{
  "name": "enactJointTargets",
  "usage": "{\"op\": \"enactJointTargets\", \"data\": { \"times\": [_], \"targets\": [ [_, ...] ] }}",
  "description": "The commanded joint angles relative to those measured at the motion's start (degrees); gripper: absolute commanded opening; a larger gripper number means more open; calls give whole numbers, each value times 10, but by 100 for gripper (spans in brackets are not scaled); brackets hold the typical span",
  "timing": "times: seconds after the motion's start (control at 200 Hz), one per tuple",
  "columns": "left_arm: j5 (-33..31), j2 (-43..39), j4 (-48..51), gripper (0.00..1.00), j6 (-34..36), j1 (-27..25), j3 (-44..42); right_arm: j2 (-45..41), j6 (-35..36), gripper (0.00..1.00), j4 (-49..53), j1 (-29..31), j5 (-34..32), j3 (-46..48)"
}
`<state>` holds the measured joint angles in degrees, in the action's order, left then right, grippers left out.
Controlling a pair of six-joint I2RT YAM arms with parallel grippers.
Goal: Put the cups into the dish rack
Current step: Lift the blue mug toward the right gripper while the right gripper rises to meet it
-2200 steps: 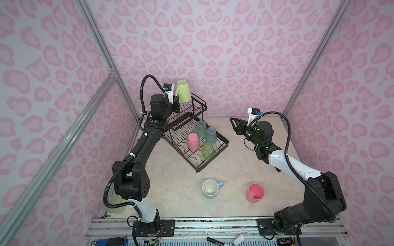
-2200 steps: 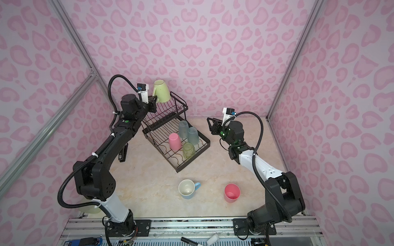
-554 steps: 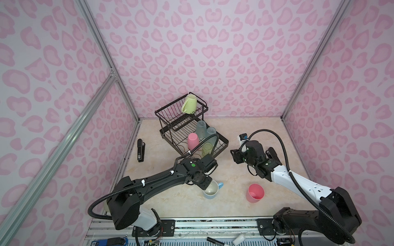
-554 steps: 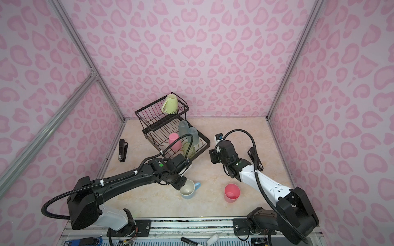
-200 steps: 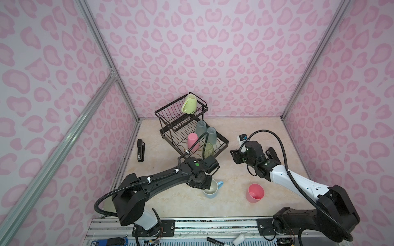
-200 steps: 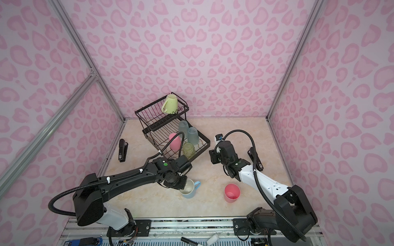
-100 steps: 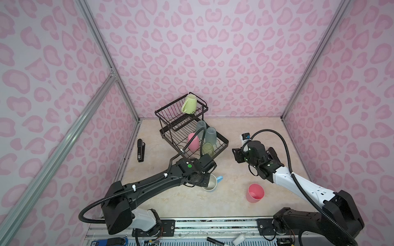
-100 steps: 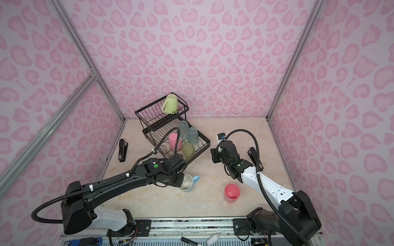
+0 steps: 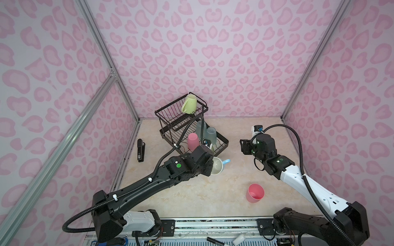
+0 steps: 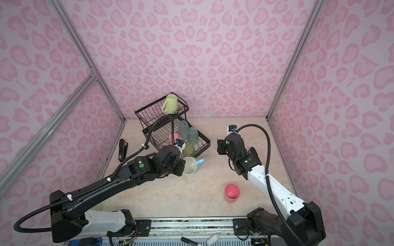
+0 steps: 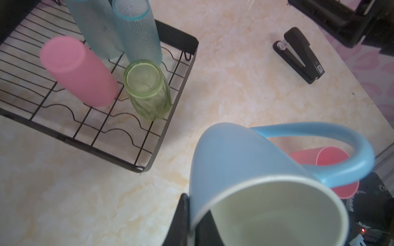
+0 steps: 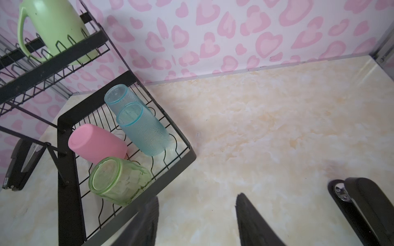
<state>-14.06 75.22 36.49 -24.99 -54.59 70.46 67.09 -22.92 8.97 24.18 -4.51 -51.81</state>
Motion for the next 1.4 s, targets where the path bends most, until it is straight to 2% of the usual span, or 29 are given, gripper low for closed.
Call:
{"op": "enactJointTargets", "data": {
  "times": [0.0,0.16,0.325,0.47,0.58,0.85,1.15,1.395],
  "targets": [
    [-30,23,-133,4,60,20,31,-5,-46,58,32,-29,22,-17],
    [-52,77,-243,4,145,48,83,-14,-103,60,60,-85,77,-55],
    [-75,121,-386,4,250,57,91,-24,-168,60,68,-144,144,-77],
    [-87,158,-527,4,339,60,72,-4,-226,60,55,-185,233,-92],
    [-93,179,-627,4,380,70,42,12,-264,60,36,-205,296,-102],
    [-90,211,-836,4,486,78,-17,17,-337,59,-7,-217,378,-109],
    [-55,239,-925,3,548,78,-24,55,-399,59,-69,-216,468,-126],
    [-17,247,-935,3,577,78,-22,71,-378,59,-48,-200,479,-157]
  ]
}}
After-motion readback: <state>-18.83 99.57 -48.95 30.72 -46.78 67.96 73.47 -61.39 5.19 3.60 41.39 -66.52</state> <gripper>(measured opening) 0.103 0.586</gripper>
